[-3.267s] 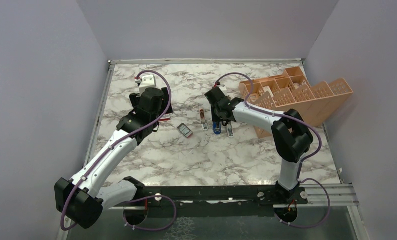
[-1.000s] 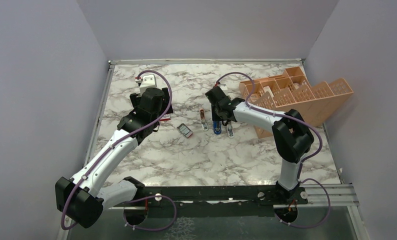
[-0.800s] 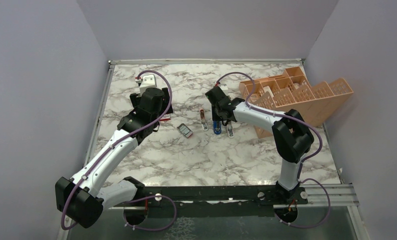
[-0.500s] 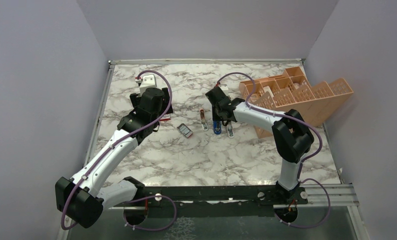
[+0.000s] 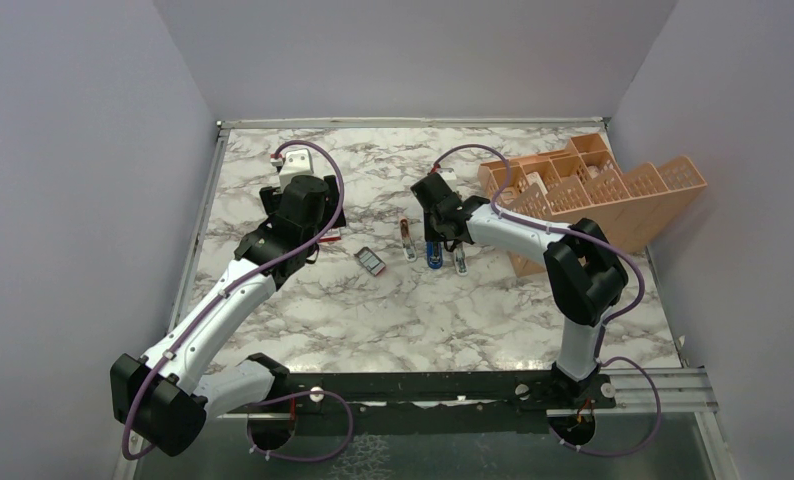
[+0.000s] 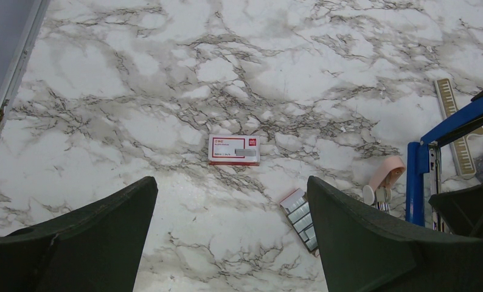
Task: Load the staples into the stapler
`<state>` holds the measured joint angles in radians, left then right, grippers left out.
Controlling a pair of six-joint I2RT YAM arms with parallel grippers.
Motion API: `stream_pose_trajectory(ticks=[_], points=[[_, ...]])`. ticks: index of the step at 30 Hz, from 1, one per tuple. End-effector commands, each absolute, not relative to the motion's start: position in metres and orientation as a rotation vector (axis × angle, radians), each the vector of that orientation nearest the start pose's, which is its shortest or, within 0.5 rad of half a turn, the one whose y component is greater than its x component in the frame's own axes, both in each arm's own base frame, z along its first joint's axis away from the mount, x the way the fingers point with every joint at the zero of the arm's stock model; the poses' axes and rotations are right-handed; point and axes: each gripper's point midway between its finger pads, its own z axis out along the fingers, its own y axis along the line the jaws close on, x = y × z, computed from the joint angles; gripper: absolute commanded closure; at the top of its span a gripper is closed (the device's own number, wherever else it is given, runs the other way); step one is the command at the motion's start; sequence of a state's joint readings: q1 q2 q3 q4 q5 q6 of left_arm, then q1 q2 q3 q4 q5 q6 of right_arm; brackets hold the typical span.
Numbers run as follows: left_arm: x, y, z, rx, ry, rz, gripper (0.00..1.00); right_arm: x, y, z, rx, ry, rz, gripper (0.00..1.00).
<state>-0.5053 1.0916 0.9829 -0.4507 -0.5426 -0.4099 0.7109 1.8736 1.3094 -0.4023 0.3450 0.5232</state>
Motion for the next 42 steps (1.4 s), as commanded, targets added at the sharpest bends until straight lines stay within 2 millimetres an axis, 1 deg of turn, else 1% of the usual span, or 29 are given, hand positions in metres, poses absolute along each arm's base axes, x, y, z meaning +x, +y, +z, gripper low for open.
stream_pose_trajectory(ticks=[1,6,13,28,42], points=[[0.323,-0.091,0.227,-0.213,2.020,-0.001,0.07,0.369,0.262,0.066,-0.079,2.442,0.116,0.78],[0.323,-0.091,0.226,-0.213,2.021,-0.001,0.07,0.368,0.258,0.062,-0.071,2.454,0.086,0.78],[0.323,-0.092,0.226,-0.212,2.023,-0.001,0.07,0.369,0.256,0.062,-0.062,2.453,0.066,0.78],[0.323,-0.092,0.226,-0.212,2.023,-0.002,0.07,0.367,0.261,0.055,-0.087,2.467,0.099,0.78],[0.323,-0.091,0.226,-0.212,2.023,-0.001,0.07,0.366,0.257,0.047,-0.085,2.485,0.067,0.79]])
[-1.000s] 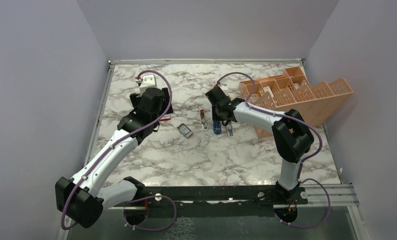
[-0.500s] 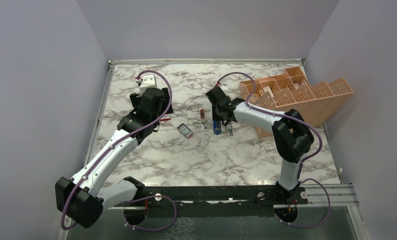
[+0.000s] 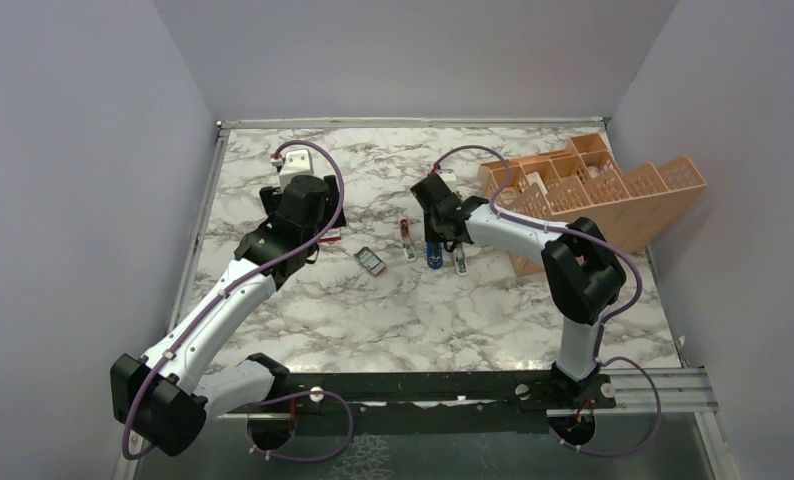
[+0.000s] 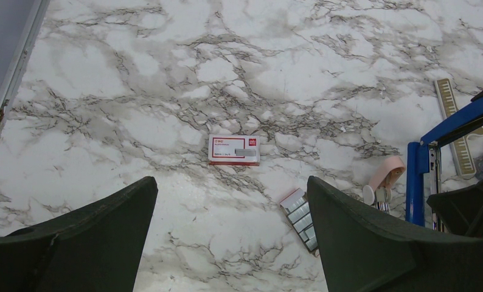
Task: Load the staples into the stapler
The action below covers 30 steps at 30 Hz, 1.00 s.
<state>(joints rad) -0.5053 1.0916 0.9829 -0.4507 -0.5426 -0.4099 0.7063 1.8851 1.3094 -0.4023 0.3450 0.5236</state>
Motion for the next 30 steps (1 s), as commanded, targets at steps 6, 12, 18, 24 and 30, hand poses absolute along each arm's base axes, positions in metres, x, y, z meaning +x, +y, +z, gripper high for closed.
stream_pose_trajectory(ticks=[6,12,18,24,30], points=[[0.323,-0.091,0.226,-0.213,2.023,0.001,0.07,0.365,0.257,0.044,-0.089,2.493,0.070,0.78],[0.323,-0.091,0.226,-0.213,2.022,0.000,0.07,0.363,0.258,0.044,-0.087,2.501,0.075,0.78],[0.323,-0.091,0.226,-0.212,2.022,-0.002,0.07,0.364,0.259,0.049,-0.081,2.494,0.082,0.74],[0.323,-0.092,0.227,-0.213,2.021,-0.003,0.07,0.367,0.261,0.061,-0.075,2.472,0.096,0.70],[0.324,-0.092,0.227,-0.211,2.022,-0.001,0.07,0.373,0.265,0.080,-0.085,2.436,0.125,0.67]])
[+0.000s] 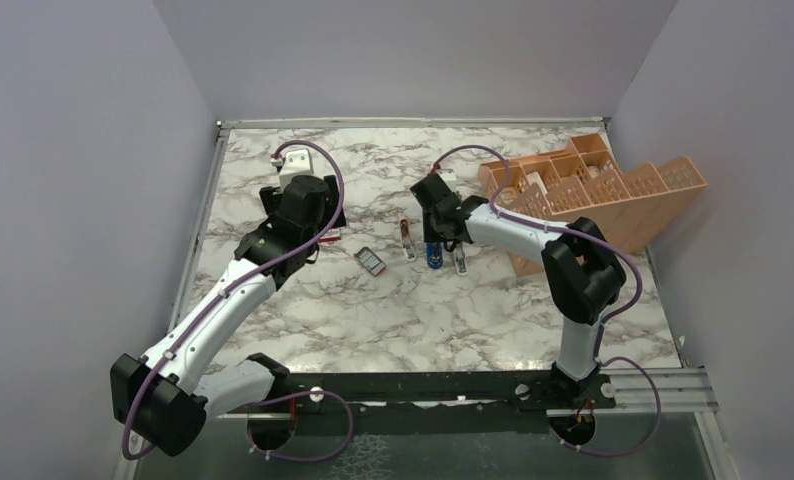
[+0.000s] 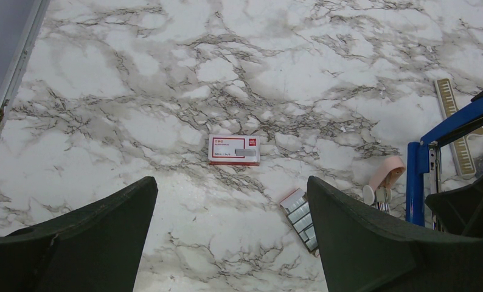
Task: Load the staples into the stapler
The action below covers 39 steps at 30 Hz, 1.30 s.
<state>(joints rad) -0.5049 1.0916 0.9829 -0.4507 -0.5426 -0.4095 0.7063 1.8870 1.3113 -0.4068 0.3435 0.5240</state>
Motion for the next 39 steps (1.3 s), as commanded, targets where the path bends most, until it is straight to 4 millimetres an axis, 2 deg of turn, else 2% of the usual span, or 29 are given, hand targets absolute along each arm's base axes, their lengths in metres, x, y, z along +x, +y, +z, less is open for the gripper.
stream_pose_trajectory(ticks=[1,6,12,17,19,23,27,32,39], points=[[0.324,-0.092,0.227,-0.211,2.021,-0.002,0.07,0.374,0.266,0.084,-0.089,2.427,0.133,0.67],[0.325,-0.093,0.227,-0.211,2.022,-0.008,0.07,0.371,0.278,0.107,-0.180,2.390,0.229,0.65],[0.324,-0.089,0.230,-0.220,2.011,0.011,0.07,0.349,0.319,0.117,-0.504,2.328,0.410,0.61],[0.321,-0.079,0.237,-0.261,1.983,0.039,0.07,0.318,0.366,0.106,-0.831,2.247,0.433,0.56],[0.320,-0.080,0.237,-0.263,1.981,0.028,0.07,0.311,0.381,0.099,-0.901,2.240,0.447,0.56],[0.320,-0.080,0.237,-0.266,1.980,0.024,0.07,0.309,0.400,0.090,-0.957,2.247,0.456,0.57],[0.318,-0.078,0.241,-0.277,1.966,0.020,0.07,0.306,0.408,0.076,-0.996,2.271,0.441,0.57],[0.317,-0.077,0.241,-0.279,1.963,0.020,0.07,0.308,0.408,0.061,-0.985,2.312,0.393,0.56],[0.318,-0.078,0.240,-0.272,1.971,0.018,0.07,0.303,0.412,0.052,-1.018,2.324,0.407,0.56]])
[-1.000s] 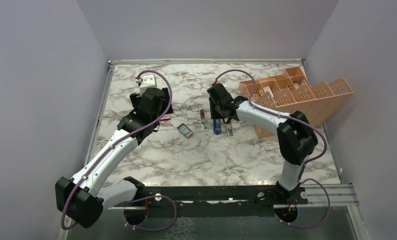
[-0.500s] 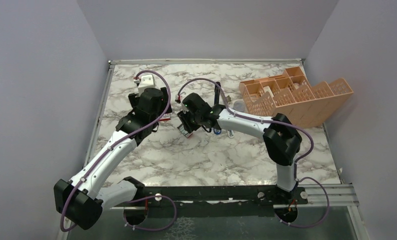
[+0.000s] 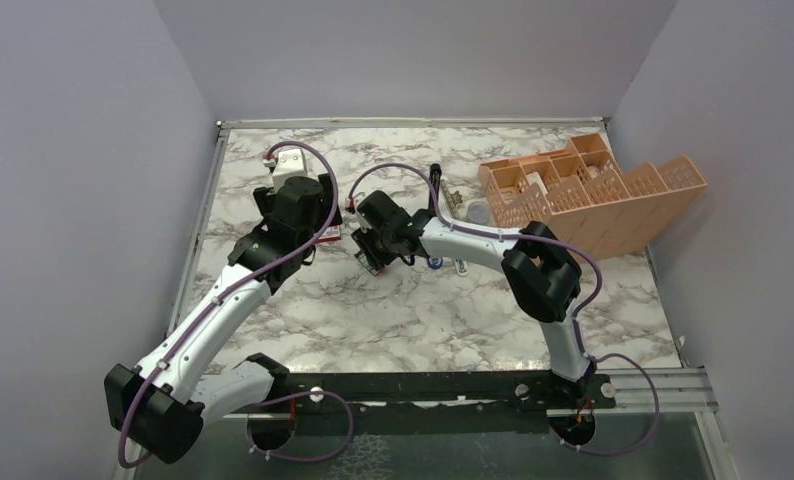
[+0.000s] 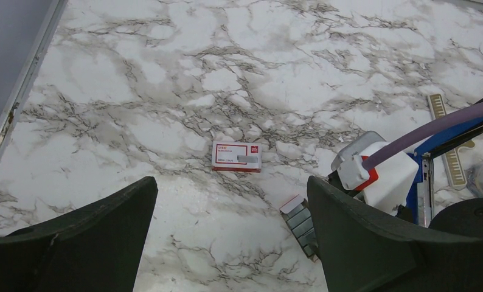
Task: Load the staples into the stapler
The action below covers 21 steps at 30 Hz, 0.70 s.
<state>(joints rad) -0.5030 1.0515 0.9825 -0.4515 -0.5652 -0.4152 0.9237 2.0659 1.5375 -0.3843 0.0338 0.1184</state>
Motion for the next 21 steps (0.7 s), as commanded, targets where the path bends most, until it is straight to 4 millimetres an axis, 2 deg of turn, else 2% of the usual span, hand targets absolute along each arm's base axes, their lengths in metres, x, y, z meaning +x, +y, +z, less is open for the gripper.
stream_pose_trajectory(ticks=[1,4,6,21], points=[[0.318,-0.078,0.239,-0.272,1.971,0.018,0.07,0.302,0.413,0.051,-1.024,2.324,0.409,0.57],[0.318,-0.079,0.239,-0.271,1.972,0.018,0.07,0.300,0.416,0.048,-1.040,2.323,0.414,0.65],[0.318,-0.079,0.239,-0.271,1.972,0.017,0.07,0.301,0.415,0.045,-1.038,2.329,0.402,0.67],[0.318,-0.078,0.238,-0.267,1.974,0.023,0.07,0.305,0.415,0.030,-1.027,2.361,0.344,0.61]])
